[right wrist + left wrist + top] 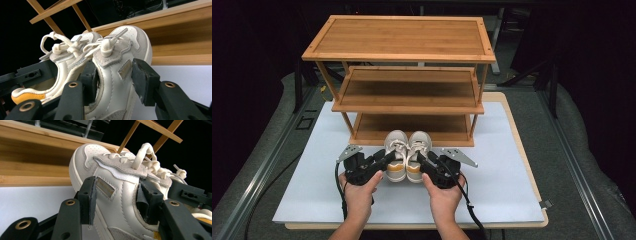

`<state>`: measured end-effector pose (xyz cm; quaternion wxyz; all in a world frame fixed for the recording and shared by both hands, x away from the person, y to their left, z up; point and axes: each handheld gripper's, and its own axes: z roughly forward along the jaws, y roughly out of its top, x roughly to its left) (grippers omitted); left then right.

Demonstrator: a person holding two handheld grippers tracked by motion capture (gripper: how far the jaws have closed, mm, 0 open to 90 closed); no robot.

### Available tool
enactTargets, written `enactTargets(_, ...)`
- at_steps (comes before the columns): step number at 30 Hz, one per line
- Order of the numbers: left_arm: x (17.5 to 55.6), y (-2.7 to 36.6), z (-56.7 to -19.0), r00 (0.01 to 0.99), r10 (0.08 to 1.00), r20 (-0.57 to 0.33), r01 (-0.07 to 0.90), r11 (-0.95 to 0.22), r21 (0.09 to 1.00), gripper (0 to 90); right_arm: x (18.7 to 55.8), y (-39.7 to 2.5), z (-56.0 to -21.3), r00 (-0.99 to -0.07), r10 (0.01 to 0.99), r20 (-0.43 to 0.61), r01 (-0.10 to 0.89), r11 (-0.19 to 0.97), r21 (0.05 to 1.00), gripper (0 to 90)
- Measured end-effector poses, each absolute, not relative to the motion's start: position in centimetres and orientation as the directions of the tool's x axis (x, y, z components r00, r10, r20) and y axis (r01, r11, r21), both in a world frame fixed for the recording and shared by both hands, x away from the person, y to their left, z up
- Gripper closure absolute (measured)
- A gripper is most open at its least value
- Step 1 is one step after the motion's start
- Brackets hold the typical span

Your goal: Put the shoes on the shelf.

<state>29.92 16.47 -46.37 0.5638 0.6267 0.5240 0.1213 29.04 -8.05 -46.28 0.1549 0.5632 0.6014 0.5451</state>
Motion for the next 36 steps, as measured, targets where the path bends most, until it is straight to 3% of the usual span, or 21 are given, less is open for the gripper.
enactTargets(36, 29.7, 16.9, -42.9, 0.439, 0.789, -0.429, 0.512, 0.173, 0.841, 53.6, 28.9, -8.1, -43.0, -0.342, 0.841, 0.419, 0.499, -0.216, 0.839, 56.4)
